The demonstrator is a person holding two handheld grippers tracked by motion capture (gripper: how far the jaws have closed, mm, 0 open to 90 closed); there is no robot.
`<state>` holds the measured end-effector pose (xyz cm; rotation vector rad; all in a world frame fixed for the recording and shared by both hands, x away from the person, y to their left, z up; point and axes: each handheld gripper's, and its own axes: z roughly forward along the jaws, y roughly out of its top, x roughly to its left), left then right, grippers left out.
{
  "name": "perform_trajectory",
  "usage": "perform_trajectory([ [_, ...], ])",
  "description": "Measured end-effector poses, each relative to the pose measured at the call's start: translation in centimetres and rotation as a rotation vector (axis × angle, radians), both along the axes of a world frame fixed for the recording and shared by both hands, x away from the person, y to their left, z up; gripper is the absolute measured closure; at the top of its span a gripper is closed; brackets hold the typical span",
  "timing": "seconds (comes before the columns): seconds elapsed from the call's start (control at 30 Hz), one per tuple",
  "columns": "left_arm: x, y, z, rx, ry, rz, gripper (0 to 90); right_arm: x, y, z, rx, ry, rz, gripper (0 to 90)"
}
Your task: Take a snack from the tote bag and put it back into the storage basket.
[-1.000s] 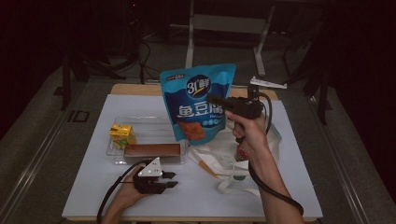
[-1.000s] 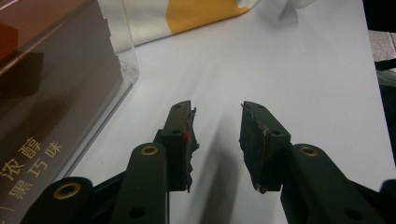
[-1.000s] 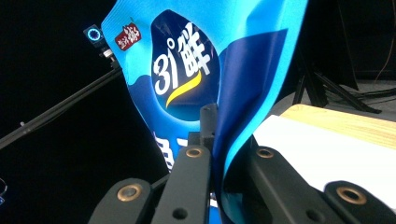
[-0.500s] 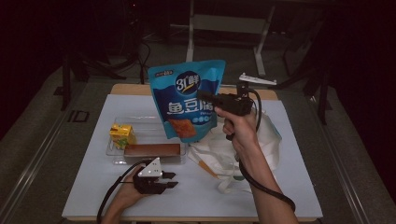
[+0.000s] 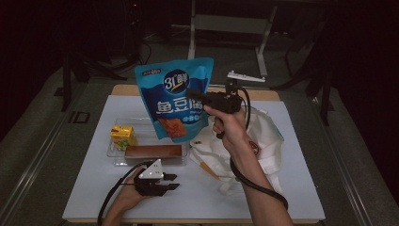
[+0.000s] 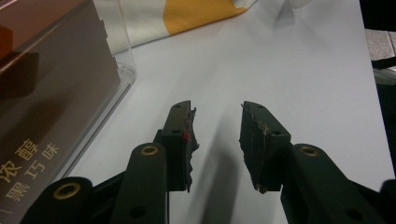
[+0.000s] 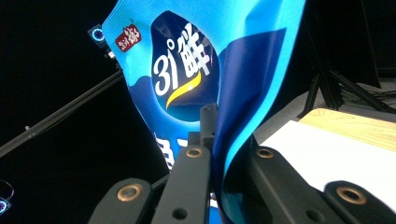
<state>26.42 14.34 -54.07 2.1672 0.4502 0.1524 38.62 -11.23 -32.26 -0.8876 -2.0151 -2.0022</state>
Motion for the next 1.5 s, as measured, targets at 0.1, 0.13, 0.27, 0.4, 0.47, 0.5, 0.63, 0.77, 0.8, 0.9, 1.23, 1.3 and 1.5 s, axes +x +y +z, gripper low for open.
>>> perform_trajectory([
  [0.1, 0.0, 0.0, 0.0, 0.0, -0.001, -0.001, 63.8, 0.2, 0.7, 0.0, 0.006, -0.01, 0.009, 90.0],
  [0.13, 0.0, 0.0, 0.0, 0.0, -0.001, -0.001, 63.7, 0.3, 0.9, -0.1, 0.009, -0.006, 0.014, 90.0],
  [0.27, 0.0, 0.0, 0.0, 0.001, -0.001, 0.0, 63.5, 0.6, 1.7, -0.2, 0.005, 0.001, 0.014, 90.0],
  [0.4, 0.0, 0.0, 0.0, 0.001, -0.002, -0.002, 63.5, 0.8, 2.5, -0.4, 0.014, 0.007, 0.014, 90.0],
  [0.47, 0.0, 0.0, 0.0, 0.001, -0.002, -0.003, 63.5, 0.9, 2.9, -0.5, 0.015, 0.014, 0.019, 90.0],
  [0.5, 0.0, 0.0, 0.0, 0.001, -0.002, -0.003, 63.5, 0.9, 2.9, -0.5, 0.015, 0.014, 0.019, 90.0],
  [0.63, -0.1, 0.0, 0.0, 0.001, -0.003, -0.004, 63.5, 1.0, 4.1, -0.6, 0.006, 0.014, 0.025, 90.0],
  [0.77, -0.1, 0.0, 0.0, 0.001, -0.005, -0.003, 63.5, 1.2, 4.9, -0.9, -0.002, 0.013, 0.025, 90.0],
  [0.8, -0.1, 0.0, 0.0, 0.001, -0.005, -0.003, 63.5, 1.2, 4.9, -0.9, -0.002, 0.013, 0.025, 90.0],
  [0.9, -0.1, 0.0, 0.0, 0.001, -0.005, -0.004, 63.5, 1.6, 5.6, -1.5, -0.009, 0.024, 0.014, 90.0],
  [1.23, -0.1, 0.0, 0.0, -0.001, -0.007, -0.004, 63.4, 2.1, 6.7, -3.0, -0.011, 0.045, -0.019, 90.0],
  [1.3, -0.1, 0.0, 0.0, -0.004, -0.008, -0.004, 63.4, 2.2, 6.8, -3.1, -0.018, 0.045, -0.025, 90.0],
  [1.5, -0.2, 0.0, 0.0, -0.005, -0.007, -0.004, 63.4, 2.5, 7.0, -3.7, -0.029, 0.064, -0.056, 90.0],
])
